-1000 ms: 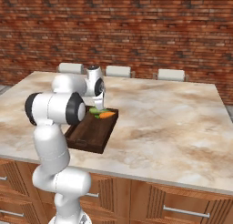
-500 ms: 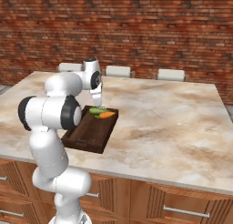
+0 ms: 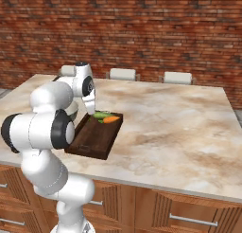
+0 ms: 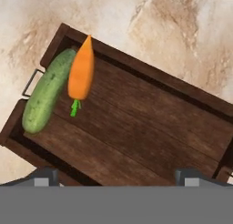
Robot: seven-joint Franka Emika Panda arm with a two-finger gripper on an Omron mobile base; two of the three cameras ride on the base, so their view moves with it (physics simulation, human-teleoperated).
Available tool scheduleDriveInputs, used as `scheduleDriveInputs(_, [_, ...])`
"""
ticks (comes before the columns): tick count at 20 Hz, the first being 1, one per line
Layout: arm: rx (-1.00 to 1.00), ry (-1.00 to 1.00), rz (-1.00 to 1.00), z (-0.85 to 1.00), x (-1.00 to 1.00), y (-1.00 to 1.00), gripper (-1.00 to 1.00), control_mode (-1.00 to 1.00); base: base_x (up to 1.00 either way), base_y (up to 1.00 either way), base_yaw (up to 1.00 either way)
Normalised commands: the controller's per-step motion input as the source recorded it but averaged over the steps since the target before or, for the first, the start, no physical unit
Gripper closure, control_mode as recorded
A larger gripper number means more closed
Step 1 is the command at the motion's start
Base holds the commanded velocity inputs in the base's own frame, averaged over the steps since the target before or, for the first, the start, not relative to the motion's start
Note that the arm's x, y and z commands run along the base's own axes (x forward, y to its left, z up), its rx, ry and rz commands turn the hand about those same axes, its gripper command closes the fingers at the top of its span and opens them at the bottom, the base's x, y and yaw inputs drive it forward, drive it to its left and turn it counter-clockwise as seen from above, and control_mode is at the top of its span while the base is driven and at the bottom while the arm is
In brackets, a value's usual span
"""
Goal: Place the two vegetables and bowl onto the tray for setting up a vegetable dip station.
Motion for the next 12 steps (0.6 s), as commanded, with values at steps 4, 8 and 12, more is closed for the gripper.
scheduleDriveInputs(4, [0.00, -0.01, 0.07, 0.09, -0.47, 0.49, -1.00, -1.00, 0.00, 0.00, 0.00])
scheduleDriveInputs(8, [0.00, -0.01, 0.10, 0.13, -0.10, 0.33, -1.00, -1.00, 0.00, 0.00, 0.00])
scheduleDriveInputs(12, [0.00, -0.01, 0.10, 0.11, 0.00, 0.27, -1.00, -1.00, 0.00, 0.00, 0.00])
